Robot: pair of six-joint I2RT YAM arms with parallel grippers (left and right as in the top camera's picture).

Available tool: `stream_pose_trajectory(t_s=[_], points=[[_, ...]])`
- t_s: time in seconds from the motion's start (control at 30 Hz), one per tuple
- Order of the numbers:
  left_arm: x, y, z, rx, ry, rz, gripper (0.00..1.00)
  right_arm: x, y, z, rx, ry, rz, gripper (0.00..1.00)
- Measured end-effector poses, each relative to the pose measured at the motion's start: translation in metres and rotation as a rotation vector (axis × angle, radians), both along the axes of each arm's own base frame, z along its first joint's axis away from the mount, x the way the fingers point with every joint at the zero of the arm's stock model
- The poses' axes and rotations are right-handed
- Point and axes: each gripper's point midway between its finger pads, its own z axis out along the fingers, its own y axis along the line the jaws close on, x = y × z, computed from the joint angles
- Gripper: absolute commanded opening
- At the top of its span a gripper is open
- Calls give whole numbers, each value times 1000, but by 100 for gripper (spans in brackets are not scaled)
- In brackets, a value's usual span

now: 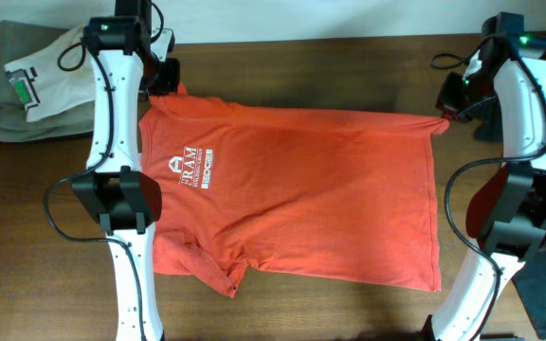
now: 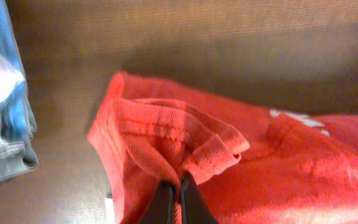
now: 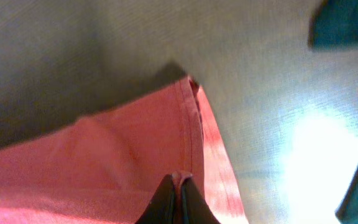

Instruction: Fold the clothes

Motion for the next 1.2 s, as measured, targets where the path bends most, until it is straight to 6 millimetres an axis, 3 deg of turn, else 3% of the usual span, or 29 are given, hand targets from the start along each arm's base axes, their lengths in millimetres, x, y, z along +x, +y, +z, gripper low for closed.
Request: stream_pose_trajectory(t_s=[0.17,0.27,0.47,0.6,0.8,0.93,1.07,1.1,1.17,1.2], points=[[-35,8,-7,40,147,20,1,-34,8,12,27,102,4,4],[-36,15,-8,59,152,35,1,-48,11,13,34,154,12,4],[-57,23,-40,63,290,51,1,-53,6,10,5,176,12,4],[-81,26,-70,71,423,50,1,-51,5,-6,2,181,12,4],[-89,43,-78,87,464,80,1,-62,8,-38,16,230,13,4],[-94,55,-82,77,483,107,1,-67,9,-47,22,251,13,4],[-111,55,-97,76,564,105,1,-70,10,-51,24,263,10,10],[-116,55,-101,76,587,104,10,-70,10,-51,23,264,10,29],[-122,55,-106,77,616,106,48,-70,9,-52,22,263,9,54],[-124,55,-107,79,621,106,50,-70,9,-52,19,263,9,60]])
